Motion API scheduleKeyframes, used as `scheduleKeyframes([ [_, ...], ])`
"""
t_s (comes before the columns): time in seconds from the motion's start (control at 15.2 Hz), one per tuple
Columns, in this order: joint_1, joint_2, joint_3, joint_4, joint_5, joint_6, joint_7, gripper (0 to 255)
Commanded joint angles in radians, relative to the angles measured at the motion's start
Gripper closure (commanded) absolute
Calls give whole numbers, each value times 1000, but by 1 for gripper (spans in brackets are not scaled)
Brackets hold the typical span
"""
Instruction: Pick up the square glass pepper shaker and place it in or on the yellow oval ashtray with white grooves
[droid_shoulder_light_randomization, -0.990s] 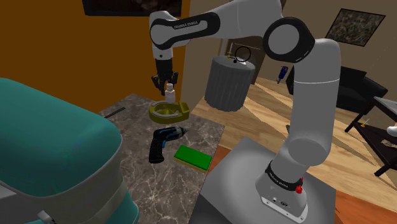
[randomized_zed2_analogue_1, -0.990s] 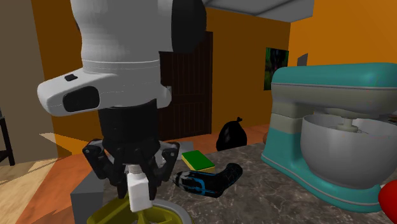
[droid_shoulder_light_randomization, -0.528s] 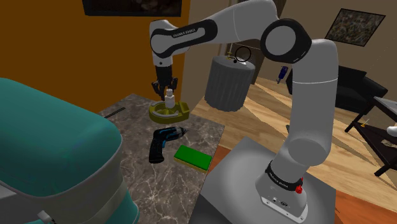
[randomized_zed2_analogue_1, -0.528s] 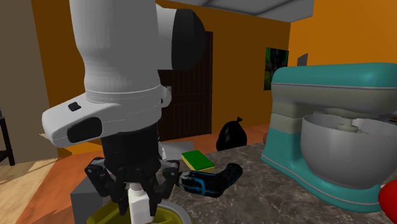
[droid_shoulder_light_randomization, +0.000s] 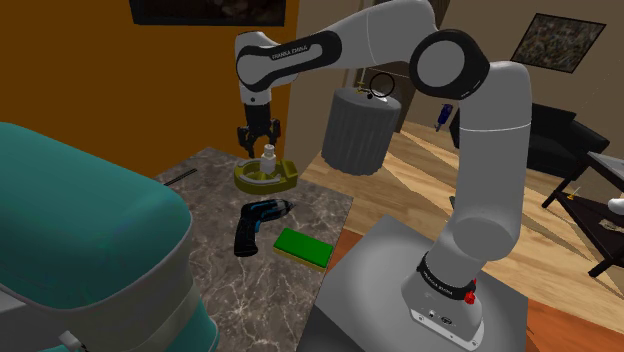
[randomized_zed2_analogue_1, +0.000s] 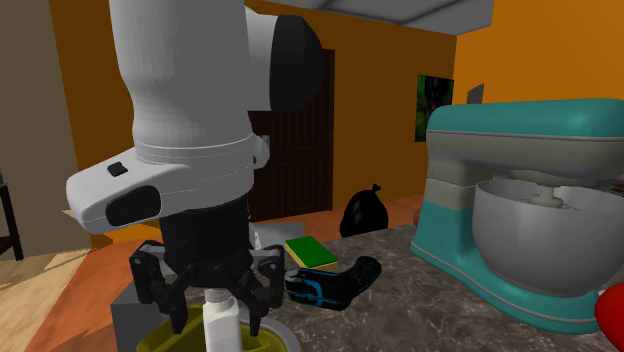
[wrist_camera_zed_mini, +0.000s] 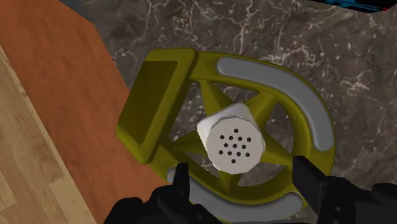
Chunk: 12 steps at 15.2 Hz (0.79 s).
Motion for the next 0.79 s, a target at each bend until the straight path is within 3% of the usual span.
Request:
scheduleKeyframes([
  [0.0, 0, 0, 0, 0, 0, 0, 0, 0],
  [0.2, 0, 0, 0, 0, 0, 0, 0, 0],
  [0.46, 5, 4, 2, 134, 1, -129, -2, 0],
  [0.73, 5, 4, 2, 134, 1, -129, -2, 0],
])
